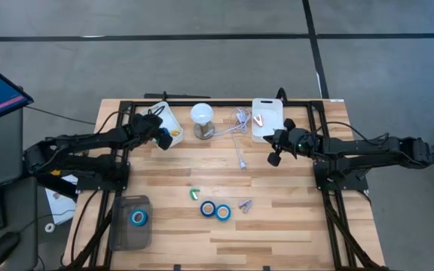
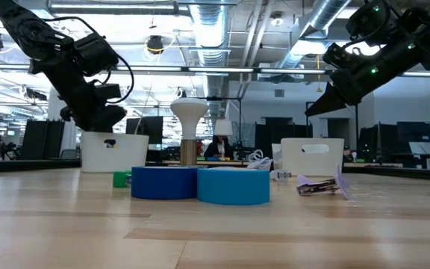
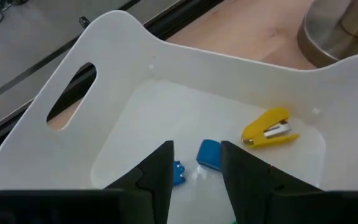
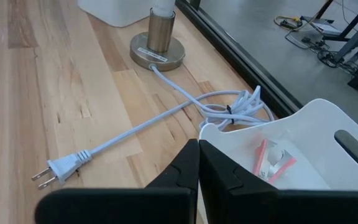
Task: Pick and place Stapler, Stapler remover, tape
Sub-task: Put the green stapler into the left white bin
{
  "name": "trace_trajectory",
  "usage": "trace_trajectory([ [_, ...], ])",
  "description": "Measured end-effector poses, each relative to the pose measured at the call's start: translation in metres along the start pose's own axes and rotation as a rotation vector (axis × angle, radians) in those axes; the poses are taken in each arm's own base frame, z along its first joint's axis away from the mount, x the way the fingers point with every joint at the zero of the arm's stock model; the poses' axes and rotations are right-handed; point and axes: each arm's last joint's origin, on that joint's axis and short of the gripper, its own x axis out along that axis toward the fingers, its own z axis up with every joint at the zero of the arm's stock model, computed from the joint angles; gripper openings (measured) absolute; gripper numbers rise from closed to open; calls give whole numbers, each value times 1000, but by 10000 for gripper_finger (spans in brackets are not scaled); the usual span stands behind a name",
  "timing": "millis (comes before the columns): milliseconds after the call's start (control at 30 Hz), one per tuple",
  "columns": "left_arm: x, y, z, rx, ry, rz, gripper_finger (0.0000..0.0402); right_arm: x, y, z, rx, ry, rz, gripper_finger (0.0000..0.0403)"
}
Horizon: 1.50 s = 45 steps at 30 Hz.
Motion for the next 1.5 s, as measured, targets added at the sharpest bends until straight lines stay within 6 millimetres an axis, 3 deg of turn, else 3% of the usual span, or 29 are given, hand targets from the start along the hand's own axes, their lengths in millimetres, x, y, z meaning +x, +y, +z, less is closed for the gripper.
trace_trajectory([
  [500, -3, -7, 8, -19, -85, -36, 122, 0, 0, 0, -2, 0, 0, 0],
  [767, -11, -23, 12, 7, -150, -186, 122, 0, 0, 0, -2, 0, 0, 0],
  [1167, -29, -49, 19, 149, -308, -259, 122, 0, 0, 0, -2, 0, 0, 0],
  [1500, -60, -75, 35, 245, -431, -343, 122, 0, 0, 0, -2, -1, -1, 0],
])
